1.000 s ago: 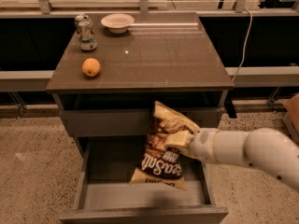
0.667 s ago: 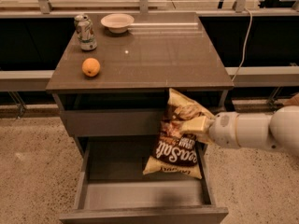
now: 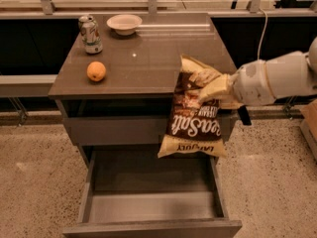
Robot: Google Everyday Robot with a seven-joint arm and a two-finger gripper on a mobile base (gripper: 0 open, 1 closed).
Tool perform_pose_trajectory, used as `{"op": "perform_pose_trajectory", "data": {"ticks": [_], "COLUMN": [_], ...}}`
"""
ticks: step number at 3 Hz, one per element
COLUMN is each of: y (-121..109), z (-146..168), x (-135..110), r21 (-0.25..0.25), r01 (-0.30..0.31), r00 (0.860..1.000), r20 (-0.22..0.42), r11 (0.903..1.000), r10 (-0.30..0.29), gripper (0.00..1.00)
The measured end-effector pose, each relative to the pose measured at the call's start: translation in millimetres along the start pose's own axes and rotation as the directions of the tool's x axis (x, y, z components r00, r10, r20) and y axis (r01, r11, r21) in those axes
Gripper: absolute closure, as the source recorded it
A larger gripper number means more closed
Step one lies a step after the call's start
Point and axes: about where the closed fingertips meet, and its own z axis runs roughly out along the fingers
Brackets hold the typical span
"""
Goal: Pick brown chip bag from middle drawer and place on counter
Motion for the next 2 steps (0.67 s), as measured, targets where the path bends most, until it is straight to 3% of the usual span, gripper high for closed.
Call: {"op": "perform_pose_trajectory", "data": {"ticks": [1, 2], "y": [-65, -89], "z": [-68, -78], "x": [19, 38], "r21": [-0.043, -0.062], "r01": [0.053, 0.021], "r00": [0.998, 0.994], "r20": [0.034, 0.104], "r11": [0.9977, 0.9978], "r10": [-0.051, -0.015], "gripper": [1.00, 1.00]}}
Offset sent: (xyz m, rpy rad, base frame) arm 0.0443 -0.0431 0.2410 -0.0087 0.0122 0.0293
